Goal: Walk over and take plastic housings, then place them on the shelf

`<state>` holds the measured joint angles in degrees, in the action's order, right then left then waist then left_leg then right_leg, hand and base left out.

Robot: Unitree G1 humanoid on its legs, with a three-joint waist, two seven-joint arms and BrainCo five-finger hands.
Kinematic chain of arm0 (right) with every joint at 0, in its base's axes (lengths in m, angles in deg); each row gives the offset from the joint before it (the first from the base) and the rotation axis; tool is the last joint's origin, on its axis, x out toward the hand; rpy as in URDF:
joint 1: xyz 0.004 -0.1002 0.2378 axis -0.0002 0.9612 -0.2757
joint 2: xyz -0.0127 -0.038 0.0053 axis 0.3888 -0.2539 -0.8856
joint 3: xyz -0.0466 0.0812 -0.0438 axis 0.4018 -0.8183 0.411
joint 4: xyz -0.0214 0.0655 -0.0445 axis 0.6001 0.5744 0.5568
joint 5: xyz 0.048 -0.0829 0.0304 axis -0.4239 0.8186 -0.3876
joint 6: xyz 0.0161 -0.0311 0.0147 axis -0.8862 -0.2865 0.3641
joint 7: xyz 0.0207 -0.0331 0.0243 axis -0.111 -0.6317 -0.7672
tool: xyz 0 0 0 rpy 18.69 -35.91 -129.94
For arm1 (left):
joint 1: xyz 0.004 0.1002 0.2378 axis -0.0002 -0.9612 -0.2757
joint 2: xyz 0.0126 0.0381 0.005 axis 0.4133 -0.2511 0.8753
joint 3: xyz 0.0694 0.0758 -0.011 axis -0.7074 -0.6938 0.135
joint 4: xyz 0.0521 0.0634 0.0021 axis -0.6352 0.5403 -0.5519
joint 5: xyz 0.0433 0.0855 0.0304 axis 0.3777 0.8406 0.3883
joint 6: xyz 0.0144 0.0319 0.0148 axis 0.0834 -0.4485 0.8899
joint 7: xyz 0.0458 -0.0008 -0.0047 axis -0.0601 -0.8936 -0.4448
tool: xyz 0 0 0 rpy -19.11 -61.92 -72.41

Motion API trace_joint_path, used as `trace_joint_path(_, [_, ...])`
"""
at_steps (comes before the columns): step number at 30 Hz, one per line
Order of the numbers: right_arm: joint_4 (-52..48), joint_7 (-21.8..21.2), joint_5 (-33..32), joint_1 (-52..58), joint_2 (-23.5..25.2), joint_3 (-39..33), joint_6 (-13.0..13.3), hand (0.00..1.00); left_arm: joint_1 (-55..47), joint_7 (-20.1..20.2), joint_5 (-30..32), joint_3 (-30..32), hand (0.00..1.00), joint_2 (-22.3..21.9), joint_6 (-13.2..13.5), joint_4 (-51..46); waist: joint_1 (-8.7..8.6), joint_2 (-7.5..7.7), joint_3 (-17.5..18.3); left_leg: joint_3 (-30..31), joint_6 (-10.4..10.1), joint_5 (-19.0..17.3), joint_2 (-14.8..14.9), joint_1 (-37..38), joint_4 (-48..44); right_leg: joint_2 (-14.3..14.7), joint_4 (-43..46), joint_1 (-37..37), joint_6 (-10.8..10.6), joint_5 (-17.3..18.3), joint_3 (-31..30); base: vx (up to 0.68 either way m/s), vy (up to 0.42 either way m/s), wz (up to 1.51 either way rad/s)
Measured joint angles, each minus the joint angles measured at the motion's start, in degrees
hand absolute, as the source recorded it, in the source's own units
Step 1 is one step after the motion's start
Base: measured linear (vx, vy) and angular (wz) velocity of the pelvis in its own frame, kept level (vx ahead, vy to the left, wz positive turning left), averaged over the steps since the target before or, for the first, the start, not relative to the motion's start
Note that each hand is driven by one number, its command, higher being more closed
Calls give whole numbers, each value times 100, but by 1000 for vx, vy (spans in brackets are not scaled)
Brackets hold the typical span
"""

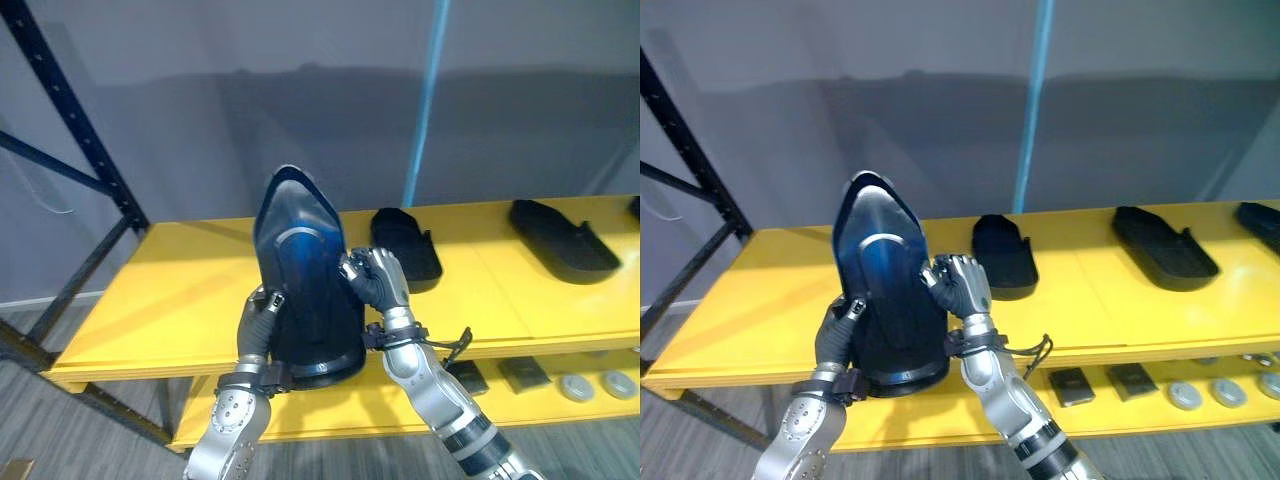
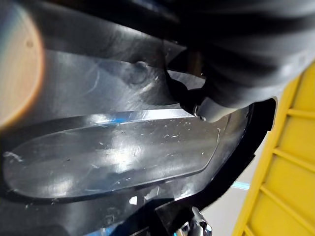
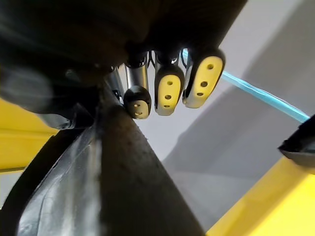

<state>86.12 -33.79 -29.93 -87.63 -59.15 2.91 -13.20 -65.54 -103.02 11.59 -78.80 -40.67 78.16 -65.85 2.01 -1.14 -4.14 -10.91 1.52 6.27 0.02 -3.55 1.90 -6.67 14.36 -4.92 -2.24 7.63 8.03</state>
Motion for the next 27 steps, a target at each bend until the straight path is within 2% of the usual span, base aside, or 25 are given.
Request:
trace_joint_path(2, [-167,0,-4,47,-38,0,0,100,-1,90,1,53,100,13,1,-80,16,-13,-34,-52,-178,-260,177,-294,-497,176,-647,204,20,-400,-83,77,-32,-33])
trace_joint_path(6, [-200,0,-114,116,-122,41,20,100,-94,103,98,57,100,7,0,-133,23,-23,-95,11,-393,-495,265,-321,-879,206,-911,481,34,-510,-80,49,0,-5])
trace_joint_path(7, [-217,-1,-199,97,-212,39,92,100,-94,126,104,63,100,-17,-1,-171,17,-7,-110,-34,-458,-784,321,-400,-1106,141,-911,496,55,-526,-27,4,43,11])
trace_joint_path(8, [-295,-1,-219,89,-275,35,117,100,-93,141,106,65,100,-45,0,-209,0,0,-136,-302,-274,-1090,640,-613,-1747,121,-867,476,56,-527,48,6,35,15])
trace_joint_path(9, [-332,-1,-219,107,-293,27,117,100,-94,163,106,69,100,-62,1,-213,-17,6,-140,-390,-316,-1136,859,-682,-2014,98,-866,478,56,-527,77,21,38,25])
trace_joint_path(10, [-339,-1,-220,115,-297,23,117,100,-94,178,106,74,100,-72,1,-212,-92,11,-143,-475,-351,-1156,1274,-748,-2362,-3,-865,487,54,-527,192,25,36,29])
trace_joint_path(11, [-354,-1,-221,129,-297,16,118,100,-93,189,105,74,100,-70,1,-211,-143,5,-140,-471,-365,-1156,1453,-750,-2417,-65,-865,493,51,-528,240,16,109,44])
trace_joint_path(12, [-415,-1,-221,191,-304,-7,118,100,-94,237,105,74,100,-75,1,-209,-225,-42,-110,-365,-409,-1129,1764,-719,-2375,-150,-870,491,22,-542,346,4,260,48])
trace_joint_path(13, [-421,-1,-221,232,-305,-22,126,100,-93,280,105,71,100,-76,1,-182,-278,-164,-49,-41,-654,-967,1993,-650,-2112,-180,-877,476,-17,-567,420,16,425,42])
trace_joint_path(14, [-420,-1,-222,245,-305,-27,126,100,-93,289,105,65,100,-94,1,-164,-272,-356,5,255,-873,-554,2106,-405,-1703,-175,-889,480,-158,-607,448,24,458,28])
trace_joint_path(15, [-416,-1,-224,253,-298,-46,129,100,-83,288,105,52,100,-103,1,-158,-278,-461,45,367,-1142,-631,2110,-299,-1517,-171,-904,488,-288,-631,483,25,475,38])
trace_joint_path(16, [-390,-1,-232,300,-219,-132,179,100,-8,289,105,24,100,-50,1,-115,-330,-463,67,433,-1511,-916,1966,-233,-1265,-297,-963,560,-456,-698,607,9,374,51])
trace_joint_path(17, [-302,-2,-250,375,-66,-170,185,100,44,287,99,-10,100,77,1,-22,-302,-213,47,444,-1409,-842,1683,-174,-1209,-547,-983,621,-489,-794,719,-8,394,56])
trace_joint_path(19, [-192,-4,-306,468,94,-186,186,100,46,282,85,-50,100,231,1,29,-252,-29,124,481,-1334,-822,1282,27,-1021,-917,-952,774,-491,-891,859,-9,325,42])
trace_joint_path(20, [-168,-4,-306,425,162,-214,191,100,85,270,87,-69,100,250,24,33,-243,91,201,434,-1200,-737,977,283,-753,-1228,-782,813,-564,-938,816,2,259,28])
trace_joint_path(22, [-168,-3,-305,302,206,-300,208,100,247,247,105,-53,100,263,38,33,-221,85,222,284,-1065,-644,814,368,-529,-1397,-557,587,-497,-987,709,-45,202,-19])
trace_joint_path(23, [-169,-2,-304,179,232,-348,210,0,402,229,126,-25,100,306,40,33,-193,80,226,120,-1013,-610,797,268,-492,-1404,-480,324,-361,-1086,647,-85,158,-55])
trace_joint_path(24, [-169,0,-304,133,233,-368,210,0,478,213,158,-21,100,336,39,34,-190,84,228,31,-985,-592,810,213,-478,-1380,-484,197,-305,-1127,638,-90,102,-71])
trace_joint_path(25, [-169,1,-304,79,233,-418,210,0,600,205,199,-20,100,354,39,73,-223,72,218,-77,-929,-554,837,164,-406,-1271,-489,28,-352,-1065,473,-53,13,-44])
trace_joint_path(26, [-169,4,-305,79,233,-471,210,0,722,199,208,-15,100,354,39,168,-329,35,195,-68,-885,-495,873,153,-359,-964,-519,62,-526,-723,-1,-33,-41,-29])
trace_joint_path(27, [-175,4,-306,76,232,-499,210,0,771,197,218,-22,100,345,39,202,-375,68,216,-71,-904,-458,875,168,-338,-854,-624,122,-505,-569,-85,-16,-119,-15])
